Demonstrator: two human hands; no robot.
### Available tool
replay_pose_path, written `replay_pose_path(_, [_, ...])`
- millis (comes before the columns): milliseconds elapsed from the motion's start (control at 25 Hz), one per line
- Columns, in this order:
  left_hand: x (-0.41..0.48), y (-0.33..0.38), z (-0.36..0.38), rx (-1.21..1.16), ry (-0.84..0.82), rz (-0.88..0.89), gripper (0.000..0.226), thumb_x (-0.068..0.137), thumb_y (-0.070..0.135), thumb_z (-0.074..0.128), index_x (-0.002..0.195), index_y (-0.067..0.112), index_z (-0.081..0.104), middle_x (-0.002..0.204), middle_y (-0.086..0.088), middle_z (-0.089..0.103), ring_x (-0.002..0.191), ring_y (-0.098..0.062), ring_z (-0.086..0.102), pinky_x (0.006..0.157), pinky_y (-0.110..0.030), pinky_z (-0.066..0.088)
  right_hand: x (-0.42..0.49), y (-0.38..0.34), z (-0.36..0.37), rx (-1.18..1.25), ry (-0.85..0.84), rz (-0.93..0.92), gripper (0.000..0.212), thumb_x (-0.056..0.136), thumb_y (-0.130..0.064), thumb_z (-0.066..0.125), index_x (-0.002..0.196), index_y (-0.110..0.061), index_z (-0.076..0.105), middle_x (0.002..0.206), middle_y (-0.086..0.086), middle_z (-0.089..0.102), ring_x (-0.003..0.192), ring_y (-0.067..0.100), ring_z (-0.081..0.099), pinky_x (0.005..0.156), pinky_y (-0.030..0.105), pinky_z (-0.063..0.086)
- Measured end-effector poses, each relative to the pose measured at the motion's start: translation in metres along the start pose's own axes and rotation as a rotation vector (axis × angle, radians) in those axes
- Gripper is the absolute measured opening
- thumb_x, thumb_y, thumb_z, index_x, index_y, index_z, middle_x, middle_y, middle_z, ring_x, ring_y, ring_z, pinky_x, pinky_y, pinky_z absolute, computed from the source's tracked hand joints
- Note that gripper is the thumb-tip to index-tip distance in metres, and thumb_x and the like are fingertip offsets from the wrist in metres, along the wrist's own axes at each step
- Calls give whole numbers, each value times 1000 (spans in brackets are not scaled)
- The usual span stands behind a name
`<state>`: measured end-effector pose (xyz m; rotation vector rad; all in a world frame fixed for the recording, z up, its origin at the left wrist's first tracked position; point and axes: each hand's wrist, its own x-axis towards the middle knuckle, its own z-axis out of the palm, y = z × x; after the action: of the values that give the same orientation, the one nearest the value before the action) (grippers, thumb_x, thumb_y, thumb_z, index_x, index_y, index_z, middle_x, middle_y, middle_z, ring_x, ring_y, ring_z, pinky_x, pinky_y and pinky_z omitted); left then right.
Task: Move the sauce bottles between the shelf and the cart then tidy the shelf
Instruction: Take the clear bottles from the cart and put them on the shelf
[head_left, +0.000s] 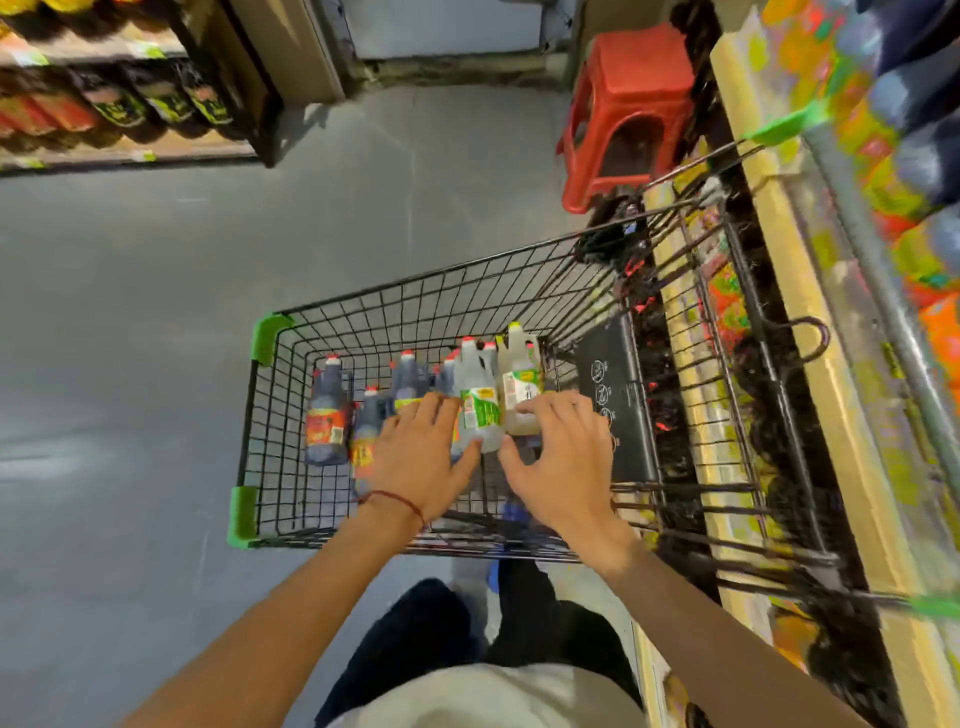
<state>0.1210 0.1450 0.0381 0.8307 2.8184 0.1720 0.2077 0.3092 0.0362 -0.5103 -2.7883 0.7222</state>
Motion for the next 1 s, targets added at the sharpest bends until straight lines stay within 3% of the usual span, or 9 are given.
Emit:
replay_pose_path(280, [72, -11, 61, -149, -188, -153, 53, 91, 57, 44, 130, 21, 47, 129, -2, 46, 116, -27, 50, 90, -43, 46, 53, 48, 64, 66, -131, 213, 38, 83, -46, 67, 105, -16, 72, 104, -3, 68, 107, 21, 56, 84, 40, 53])
replay_pose_path(400, [99, -19, 110, -223, -284, -226, 61, 86, 62, 46, 130, 19, 44, 131, -4, 45, 118, -29, 46, 92, -45, 48, 69, 67, 101, -26, -256, 312, 46, 84, -51, 54, 112, -18, 69, 113, 1, 66, 112, 22, 51, 91, 43, 53])
replay_pose_path(520, [117, -20, 157, -354, -387, -383, 87, 82, 69, 53, 144, 12, 30, 148, -10, 33, 138, -32, 31, 109, -45, 37, 71, 86, 142, -64, -306, 390, 44, 88, -48, 65, 121, -18, 63, 122, 5, 62, 118, 25, 51, 93, 45, 54])
replay_pose_path(600, [131, -20, 189, -458, -473, -522, 111, 77, 76, 56, 152, 7, 15, 157, -13, 20, 146, -31, 19, 117, -44, 26, 70, 99, 168, -115, -333, 439, 57, 86, -52, 69, 128, -16, 57, 128, 7, 58, 120, 27, 52, 90, 47, 57])
replay_pose_path(680, [144, -21, 214, -578, -499, -664, 123, 71, 75, 65, 153, 3, 10, 158, -17, 17, 147, -33, 18, 120, -42, 22, 70, 110, 185, -134, -346, 481, 72, 85, -64, 66, 135, -15, 49, 132, 9, 55, 122, 27, 51, 93, 44, 56])
replay_pose_path(840, [157, -28, 234, -644, -434, -791, 111, 54, 69, 80, 135, 6, 37, 135, -15, 46, 125, -31, 46, 104, -45, 43, 79, 120, 203, -57, -382, 584, 88, 84, -77, 48, 142, -11, 42, 135, 11, 53, 122, 31, 55, 91, 45, 53])
replay_pose_path(1000, [156, -44, 234, -575, -335, -761, 100, 39, 84, 74, 112, 17, 57, 107, -3, 62, 102, -21, 61, 86, -40, 55, 92, 128, 218, -45, -415, 648, 89, 83, -73, 59, 145, -12, 39, 131, 11, 59, 119, 33, 60, 89, 46, 53])
